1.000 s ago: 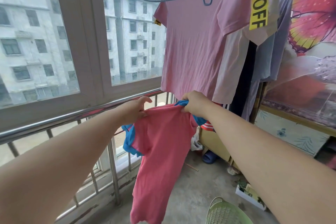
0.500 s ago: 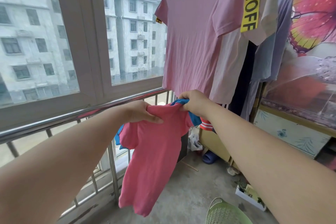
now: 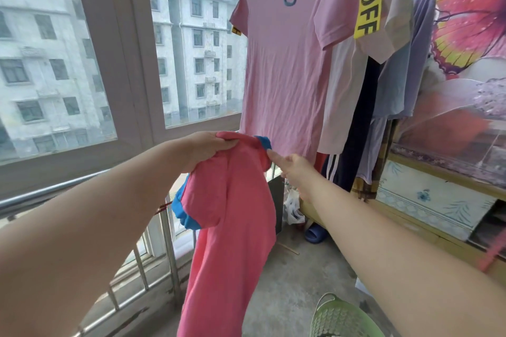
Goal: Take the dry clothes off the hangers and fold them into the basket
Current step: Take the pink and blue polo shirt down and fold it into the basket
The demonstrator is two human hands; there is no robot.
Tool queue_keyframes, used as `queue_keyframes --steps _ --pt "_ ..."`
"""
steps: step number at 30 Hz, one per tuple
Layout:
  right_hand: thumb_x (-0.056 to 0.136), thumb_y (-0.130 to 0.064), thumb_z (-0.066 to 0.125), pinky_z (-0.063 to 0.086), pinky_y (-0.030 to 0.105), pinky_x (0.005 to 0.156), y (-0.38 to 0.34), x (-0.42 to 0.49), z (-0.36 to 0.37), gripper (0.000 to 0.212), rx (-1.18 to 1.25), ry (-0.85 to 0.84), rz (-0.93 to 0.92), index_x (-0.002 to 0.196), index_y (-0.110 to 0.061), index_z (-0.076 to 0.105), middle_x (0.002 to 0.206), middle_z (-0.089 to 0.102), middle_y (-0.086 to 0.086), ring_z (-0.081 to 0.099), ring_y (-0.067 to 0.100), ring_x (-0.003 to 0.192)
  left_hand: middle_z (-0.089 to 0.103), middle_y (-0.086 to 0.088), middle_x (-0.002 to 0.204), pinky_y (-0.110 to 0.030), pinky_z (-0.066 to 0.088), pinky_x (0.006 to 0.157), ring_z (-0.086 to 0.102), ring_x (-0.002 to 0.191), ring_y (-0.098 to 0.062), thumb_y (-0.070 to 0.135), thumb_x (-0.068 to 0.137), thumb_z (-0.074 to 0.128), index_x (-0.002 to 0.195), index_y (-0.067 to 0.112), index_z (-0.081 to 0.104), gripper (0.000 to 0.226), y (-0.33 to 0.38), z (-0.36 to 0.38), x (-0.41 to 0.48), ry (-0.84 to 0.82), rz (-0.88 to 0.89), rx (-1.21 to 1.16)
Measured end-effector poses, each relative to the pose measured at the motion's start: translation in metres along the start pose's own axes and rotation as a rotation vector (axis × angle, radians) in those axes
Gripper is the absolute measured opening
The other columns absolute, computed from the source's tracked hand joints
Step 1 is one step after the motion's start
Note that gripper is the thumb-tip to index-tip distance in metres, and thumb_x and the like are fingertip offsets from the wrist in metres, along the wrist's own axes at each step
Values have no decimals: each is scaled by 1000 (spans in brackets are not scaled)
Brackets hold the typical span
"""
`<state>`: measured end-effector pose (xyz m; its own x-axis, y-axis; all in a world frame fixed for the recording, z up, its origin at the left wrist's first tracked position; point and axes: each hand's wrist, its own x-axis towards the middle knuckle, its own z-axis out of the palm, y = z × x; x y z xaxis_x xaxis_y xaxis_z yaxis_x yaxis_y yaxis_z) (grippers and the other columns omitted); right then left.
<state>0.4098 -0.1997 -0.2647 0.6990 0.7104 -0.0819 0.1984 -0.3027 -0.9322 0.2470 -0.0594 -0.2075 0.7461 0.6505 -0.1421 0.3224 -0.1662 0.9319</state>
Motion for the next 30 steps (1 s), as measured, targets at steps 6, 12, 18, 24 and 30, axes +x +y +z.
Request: queue_keyframes --steps 6,12,18,24,30 --pt "35 -81 74 51 40 97 35 -10 -4 113 420 -409 129 126 -14 62 123 67 7 65 21 111 68 -10 90 -39 55 84 65 79 -21 33 87 65 97 13 68 23 18 -17 -7 -18 -22 -283" --pt "48 -23 95 48 44 98 51 -23 -7 83 433 -649 137 122 -5 63 121 66 14 64 29 111 70 -5 67 -30 60 60 68 57 -15 29 93 56 71 11 75 34 24 -28 -8 -63 -4 -474" --pt "59 -6 80 56 42 86 31 -32 -10 37 473 -639 194 95 -3 77 100 73 16 71 28 89 69 -5 74 -33 54 79 66 63 -15 34 86 64 90 11 66 23 10 -37 -1 -12 -81 -419" --pt "59 -12 86 58 34 80 15 -39 -7 42 713 -631 113 98 -3 73 90 73 13 71 24 81 66 -6 102 -32 48 87 61 89 -17 16 88 65 114 13 64 27 -27 -38 14 26 -87 -144" --pt "82 -10 62 59 28 72 -5 -42 7 17 828 -461 32 93 0 70 82 72 12 69 20 72 63 -9 82 -35 56 78 63 74 -20 36 83 71 86 4 62 33 -53 -25 19 188 -193 182"
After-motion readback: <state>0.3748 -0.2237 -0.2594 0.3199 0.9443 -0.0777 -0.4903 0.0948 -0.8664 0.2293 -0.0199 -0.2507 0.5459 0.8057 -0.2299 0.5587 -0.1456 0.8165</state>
